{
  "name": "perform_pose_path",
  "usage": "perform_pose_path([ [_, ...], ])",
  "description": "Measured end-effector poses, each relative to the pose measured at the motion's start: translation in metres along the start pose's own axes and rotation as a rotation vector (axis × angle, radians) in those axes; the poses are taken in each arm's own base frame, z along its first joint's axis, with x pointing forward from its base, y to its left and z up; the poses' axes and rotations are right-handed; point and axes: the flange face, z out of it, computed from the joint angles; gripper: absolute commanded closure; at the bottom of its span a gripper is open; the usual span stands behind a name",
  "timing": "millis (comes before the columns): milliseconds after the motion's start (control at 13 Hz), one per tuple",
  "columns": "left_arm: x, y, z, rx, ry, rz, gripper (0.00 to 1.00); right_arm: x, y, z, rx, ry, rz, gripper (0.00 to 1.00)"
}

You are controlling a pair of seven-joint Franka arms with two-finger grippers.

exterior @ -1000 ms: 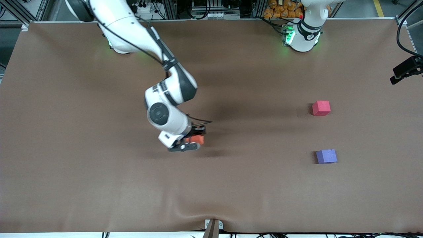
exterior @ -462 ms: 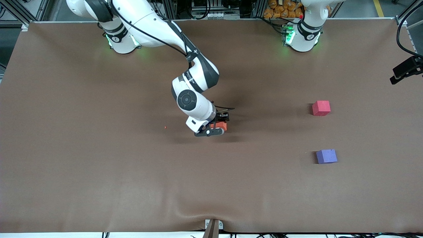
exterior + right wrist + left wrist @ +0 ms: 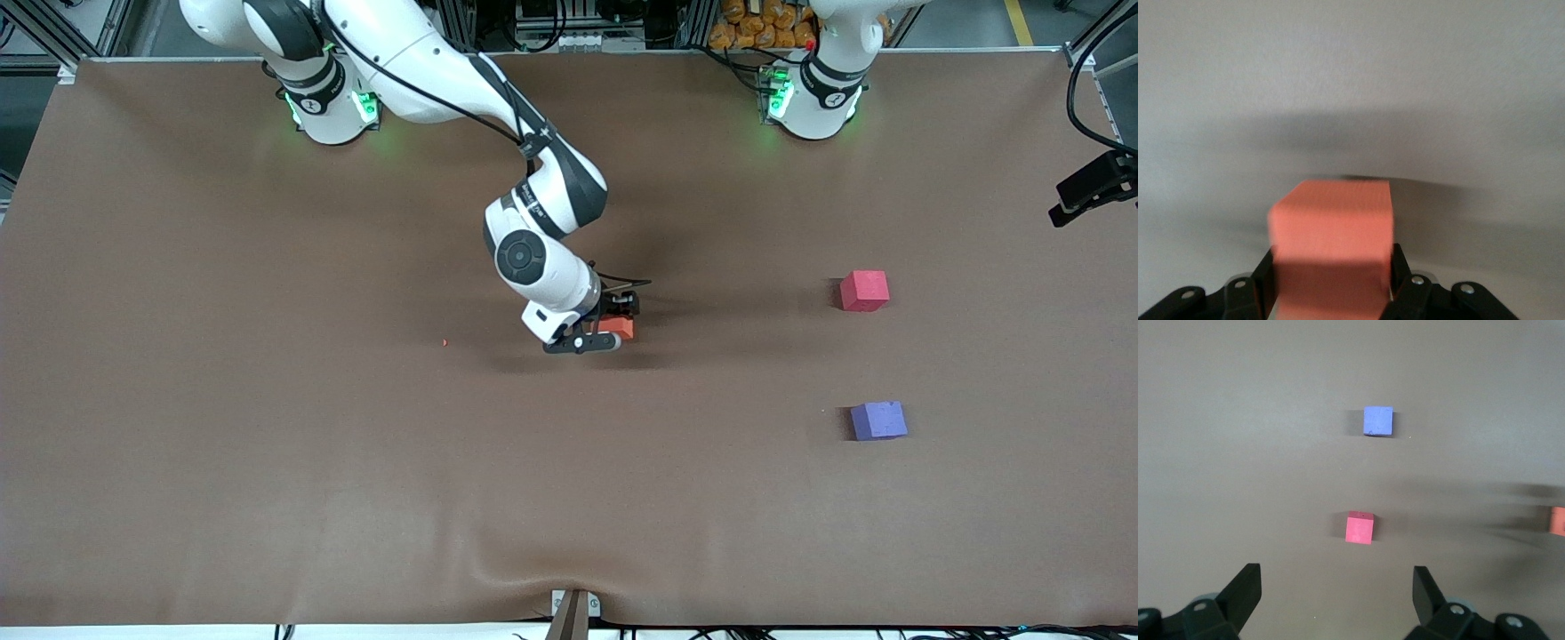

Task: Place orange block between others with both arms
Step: 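Carry the orange cube with the right gripper toward the table middle, then lower the orange cube and open the right gripper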

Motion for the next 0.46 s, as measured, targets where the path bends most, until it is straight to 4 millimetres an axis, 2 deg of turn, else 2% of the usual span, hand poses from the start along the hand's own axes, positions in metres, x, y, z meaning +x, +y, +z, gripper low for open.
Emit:
perform_pose_path([
  [77,0.0,0.0,0.0,0.0,0.0,0.0,0.0,-0.002,-0.001,0.003,0.0,-0.001,0.0,0.1],
  [308,0.0,0.0,0.0,0.0,0.0,0.0,0.0,0.003,0.001,-0.002,0.005,0.012,0.007,0.02],
  [462,0.0,0.0,0.0,0.0,0.0,0.0,0.0,0.02,0.005,-0.025,0.023,0.043,0.023,0.0],
])
